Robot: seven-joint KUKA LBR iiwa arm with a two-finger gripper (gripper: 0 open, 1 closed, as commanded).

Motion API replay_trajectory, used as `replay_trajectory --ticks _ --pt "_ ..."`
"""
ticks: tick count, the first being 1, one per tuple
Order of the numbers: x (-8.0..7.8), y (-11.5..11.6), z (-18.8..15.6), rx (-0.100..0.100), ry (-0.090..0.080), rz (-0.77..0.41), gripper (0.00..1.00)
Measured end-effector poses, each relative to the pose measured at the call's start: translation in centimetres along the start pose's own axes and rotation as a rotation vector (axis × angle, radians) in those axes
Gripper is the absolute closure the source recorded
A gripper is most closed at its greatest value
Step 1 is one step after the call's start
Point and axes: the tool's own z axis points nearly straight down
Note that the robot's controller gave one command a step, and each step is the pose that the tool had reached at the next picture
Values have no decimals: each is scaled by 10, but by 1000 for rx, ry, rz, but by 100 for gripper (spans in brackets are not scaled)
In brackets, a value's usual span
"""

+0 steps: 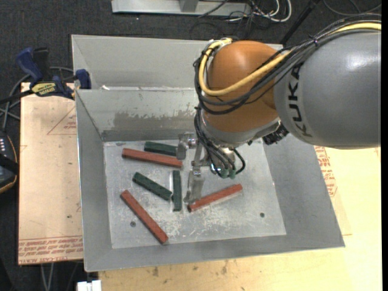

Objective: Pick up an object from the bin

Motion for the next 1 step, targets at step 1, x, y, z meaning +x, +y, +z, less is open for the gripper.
replay_trajectory --ticks 1 --pt "-57 -26 115 1 -4 -315 0"
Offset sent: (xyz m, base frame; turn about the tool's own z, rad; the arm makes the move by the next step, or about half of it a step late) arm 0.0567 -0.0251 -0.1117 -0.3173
